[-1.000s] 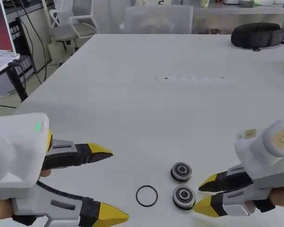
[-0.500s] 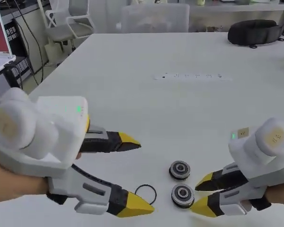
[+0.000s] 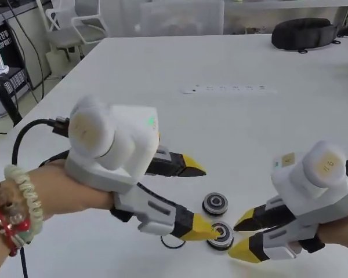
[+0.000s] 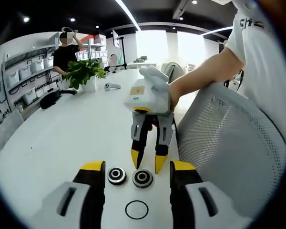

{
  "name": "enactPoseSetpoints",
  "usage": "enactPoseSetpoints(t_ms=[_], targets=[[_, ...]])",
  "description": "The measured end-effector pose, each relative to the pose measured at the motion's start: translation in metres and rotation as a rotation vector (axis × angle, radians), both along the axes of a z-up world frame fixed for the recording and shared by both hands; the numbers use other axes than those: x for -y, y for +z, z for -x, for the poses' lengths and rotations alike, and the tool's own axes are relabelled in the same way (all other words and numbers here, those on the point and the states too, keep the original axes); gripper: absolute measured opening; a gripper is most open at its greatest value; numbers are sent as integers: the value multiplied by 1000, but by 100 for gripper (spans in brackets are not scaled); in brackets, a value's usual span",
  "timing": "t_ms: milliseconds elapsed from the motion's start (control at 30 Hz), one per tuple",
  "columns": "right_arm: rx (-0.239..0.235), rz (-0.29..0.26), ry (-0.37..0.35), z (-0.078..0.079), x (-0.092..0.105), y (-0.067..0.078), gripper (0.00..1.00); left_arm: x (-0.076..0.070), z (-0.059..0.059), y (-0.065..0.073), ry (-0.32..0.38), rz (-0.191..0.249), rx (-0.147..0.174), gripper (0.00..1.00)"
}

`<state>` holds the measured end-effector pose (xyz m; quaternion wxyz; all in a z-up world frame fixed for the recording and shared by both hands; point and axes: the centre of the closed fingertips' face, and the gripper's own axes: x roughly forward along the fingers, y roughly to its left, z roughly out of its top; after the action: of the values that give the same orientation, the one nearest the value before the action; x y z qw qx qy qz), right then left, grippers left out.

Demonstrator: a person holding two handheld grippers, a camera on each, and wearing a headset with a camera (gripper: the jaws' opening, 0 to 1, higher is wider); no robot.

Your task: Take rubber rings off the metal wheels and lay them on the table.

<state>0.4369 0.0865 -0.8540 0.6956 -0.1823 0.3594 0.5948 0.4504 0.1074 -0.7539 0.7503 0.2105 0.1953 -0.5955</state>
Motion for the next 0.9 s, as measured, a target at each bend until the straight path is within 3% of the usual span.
enactPoseSetpoints(t_ms=[167,333,467,567,767,900], targets=[[3,-2,-6,-1,1,0,25,10,-8,-3,7,60,27,48],[9,-3,-10,-3,1,0,25,17,-6,-13,35,120,5,41],[8,-6,-13,-3,0,0,25,17,-3,-34,40,58,-8,37],[10,-6,-11,-4,0,0,25,19,-4,-41,49,35,9,35],[14,-10,-16,-5,0,1,24,17,-6,-61,57,-14,1,28],[15,-17,-24,-7,1,2,24,15,-7,-66,82,-2,-34,26]])
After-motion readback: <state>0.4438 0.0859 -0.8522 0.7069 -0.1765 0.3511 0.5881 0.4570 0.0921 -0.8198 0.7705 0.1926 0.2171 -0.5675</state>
